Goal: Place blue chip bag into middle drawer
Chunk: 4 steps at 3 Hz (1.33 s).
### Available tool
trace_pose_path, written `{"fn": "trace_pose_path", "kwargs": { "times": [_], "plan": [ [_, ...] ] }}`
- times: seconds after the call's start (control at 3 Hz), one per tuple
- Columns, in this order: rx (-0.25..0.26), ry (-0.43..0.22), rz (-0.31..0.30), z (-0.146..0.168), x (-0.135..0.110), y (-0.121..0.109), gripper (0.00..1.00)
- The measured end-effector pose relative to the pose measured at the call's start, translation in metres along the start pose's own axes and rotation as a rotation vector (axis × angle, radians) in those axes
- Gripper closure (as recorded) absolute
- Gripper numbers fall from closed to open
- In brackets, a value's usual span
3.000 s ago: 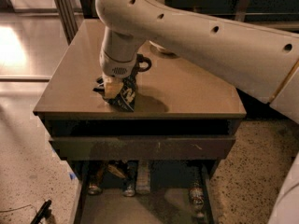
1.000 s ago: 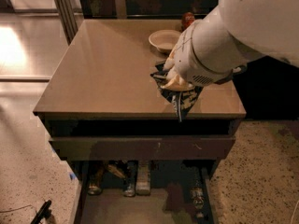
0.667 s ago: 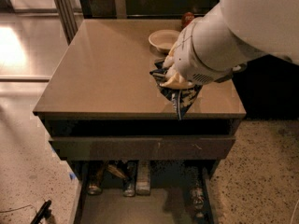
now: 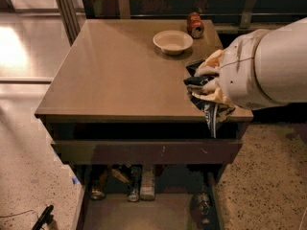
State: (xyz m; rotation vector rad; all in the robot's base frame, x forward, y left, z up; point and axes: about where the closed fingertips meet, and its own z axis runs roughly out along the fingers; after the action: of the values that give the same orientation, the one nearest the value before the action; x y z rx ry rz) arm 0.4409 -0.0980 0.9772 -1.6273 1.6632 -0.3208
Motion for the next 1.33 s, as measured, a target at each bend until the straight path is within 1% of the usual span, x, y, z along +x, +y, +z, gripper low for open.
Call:
{"fn": "trace_pose_path", "kwargs": {
  "times": [0.33,0.67,1.0,1.33],
  "plan": [
    [0.006,0.015,0.018,-0.013,0.023,0.019,1.0],
    [-0.052,0.056,0.037,-0.004,0.056,0.053,1.0],
    [-0.061,0.051,0.04,-0.001,0.054,0.057,1.0],
    [-0.084,0.037,0.047,0.009,0.049,0.066,1.0]
  ]
}}
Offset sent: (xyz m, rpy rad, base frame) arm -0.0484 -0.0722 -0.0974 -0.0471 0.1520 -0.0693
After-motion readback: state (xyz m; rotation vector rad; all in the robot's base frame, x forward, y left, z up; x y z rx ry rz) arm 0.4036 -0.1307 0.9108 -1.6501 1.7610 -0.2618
